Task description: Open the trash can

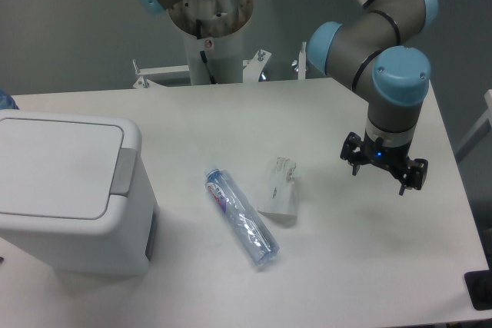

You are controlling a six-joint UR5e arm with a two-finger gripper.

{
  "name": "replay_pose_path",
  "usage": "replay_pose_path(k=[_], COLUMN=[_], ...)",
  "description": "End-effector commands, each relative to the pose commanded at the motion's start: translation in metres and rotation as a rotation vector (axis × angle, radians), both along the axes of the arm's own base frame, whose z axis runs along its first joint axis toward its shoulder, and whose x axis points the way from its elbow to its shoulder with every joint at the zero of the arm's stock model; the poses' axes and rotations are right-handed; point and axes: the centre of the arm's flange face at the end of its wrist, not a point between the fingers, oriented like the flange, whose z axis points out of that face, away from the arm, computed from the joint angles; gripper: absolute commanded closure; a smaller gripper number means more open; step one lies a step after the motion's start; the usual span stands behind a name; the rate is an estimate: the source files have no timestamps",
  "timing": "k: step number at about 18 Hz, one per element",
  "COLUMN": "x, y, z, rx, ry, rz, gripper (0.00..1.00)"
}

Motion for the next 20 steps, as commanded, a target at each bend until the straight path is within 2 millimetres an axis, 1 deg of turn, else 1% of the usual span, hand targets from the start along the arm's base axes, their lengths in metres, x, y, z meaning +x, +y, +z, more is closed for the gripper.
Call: replay_pose_path(k=[10,12,14,17,19,20], x=[0.001,0.003,0.005,0.008,0.011,0.01], y=[0.002,0.0,0.003,0.005,0.009,0.012], z=[0.001,-0.002,-0.001,0.01,0.023,0.034], rx=[0.002,0.023,0.067,0.154,0.205,0.238], ry=[0.002,-0.011,-0.023,-0.045,-0.056,-0.054], rz=[-0.005,-0.002,-0.006,0.072,0.14,0.194], gripper=[0.0,0.0,0.0,0.0,0.0,0.0])
